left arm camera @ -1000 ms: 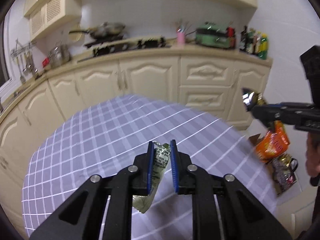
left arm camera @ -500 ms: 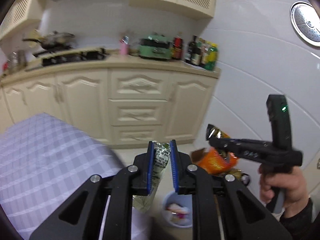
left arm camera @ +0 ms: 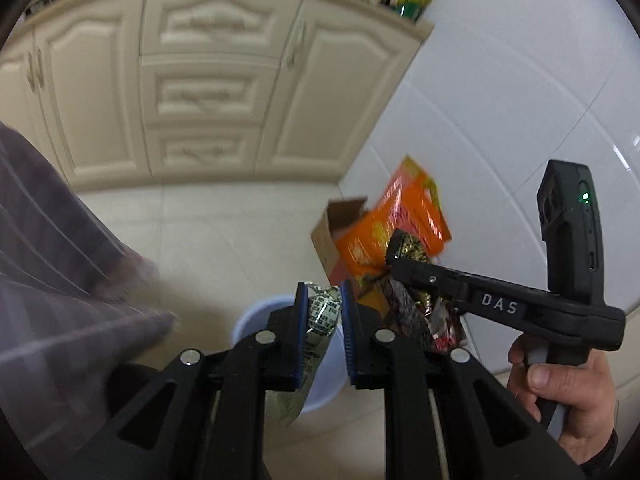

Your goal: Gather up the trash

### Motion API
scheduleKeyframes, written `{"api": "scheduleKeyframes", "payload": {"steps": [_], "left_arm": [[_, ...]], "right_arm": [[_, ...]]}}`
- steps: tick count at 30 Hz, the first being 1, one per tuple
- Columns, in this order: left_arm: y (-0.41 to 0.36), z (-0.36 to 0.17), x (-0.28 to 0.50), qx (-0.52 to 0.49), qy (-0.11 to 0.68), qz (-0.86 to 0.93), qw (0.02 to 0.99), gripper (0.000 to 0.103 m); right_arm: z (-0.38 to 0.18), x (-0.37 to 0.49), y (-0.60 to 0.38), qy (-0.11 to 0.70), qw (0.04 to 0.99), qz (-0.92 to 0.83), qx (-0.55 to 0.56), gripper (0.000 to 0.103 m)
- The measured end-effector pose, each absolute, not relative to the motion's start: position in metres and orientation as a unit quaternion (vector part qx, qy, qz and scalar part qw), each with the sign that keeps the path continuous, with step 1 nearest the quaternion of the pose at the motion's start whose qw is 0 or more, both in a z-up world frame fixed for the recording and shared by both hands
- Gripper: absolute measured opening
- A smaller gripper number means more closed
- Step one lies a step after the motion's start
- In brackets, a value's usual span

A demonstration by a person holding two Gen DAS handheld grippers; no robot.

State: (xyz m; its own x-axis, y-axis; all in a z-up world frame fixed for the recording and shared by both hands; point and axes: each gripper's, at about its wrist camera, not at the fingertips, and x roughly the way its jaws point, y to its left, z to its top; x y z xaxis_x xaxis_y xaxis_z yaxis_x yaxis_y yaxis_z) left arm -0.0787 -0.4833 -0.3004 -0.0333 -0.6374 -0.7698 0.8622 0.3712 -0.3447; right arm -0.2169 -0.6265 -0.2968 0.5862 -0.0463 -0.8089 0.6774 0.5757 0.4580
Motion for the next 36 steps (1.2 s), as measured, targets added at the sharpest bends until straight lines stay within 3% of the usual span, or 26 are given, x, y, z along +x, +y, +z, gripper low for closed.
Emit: {"api": "scheduleKeyframes", "payload": {"steps": [6,7,8,9,10,12,15,36], "left_arm": [[-0.511,-0.353,-0.079,0.133,0.513,-0.549,0.646,0.019],[-0.514,-0.359,-0.077,0.136,0.522,-0.549,0.638,0.024],[-0.515,-0.361,-0.074,0.139,0.526,-0.547,0.637,0.03],[-0.514,-0.362,-0.072,0.139,0.524,-0.543,0.641,0.052],[-0.514,-0.36,-0.07,0.14,0.518,-0.538,0.65,0.077],[-0.508,-0.351,-0.067,0.142,0.497,-0.525,0.676,0.089],[-0.507,-0.338,-0.063,0.161,0.484,-0.507,0.695,0.093],[-0.444,-0.203,-0.075,0.128,0.345,-0.494,0.788,0.095]], "right_arm": [[-0.346,-0.219,-0.64,0.416,0.764,-0.235,0.435,0.021],[-0.353,-0.22,-0.641,0.418,0.757,-0.238,0.441,0.025],[-0.361,-0.223,-0.644,0.42,0.749,-0.243,0.452,0.037],[-0.366,-0.227,-0.646,0.414,0.745,-0.245,0.463,0.048],[-0.368,-0.229,-0.646,0.41,0.743,-0.249,0.467,0.068],[-0.369,-0.232,-0.645,0.412,0.74,-0.253,0.467,0.073],[-0.365,-0.235,-0.644,0.411,0.738,-0.272,0.461,0.097],[-0.27,-0.213,-0.609,0.371,0.792,-0.272,0.402,0.097]]}}
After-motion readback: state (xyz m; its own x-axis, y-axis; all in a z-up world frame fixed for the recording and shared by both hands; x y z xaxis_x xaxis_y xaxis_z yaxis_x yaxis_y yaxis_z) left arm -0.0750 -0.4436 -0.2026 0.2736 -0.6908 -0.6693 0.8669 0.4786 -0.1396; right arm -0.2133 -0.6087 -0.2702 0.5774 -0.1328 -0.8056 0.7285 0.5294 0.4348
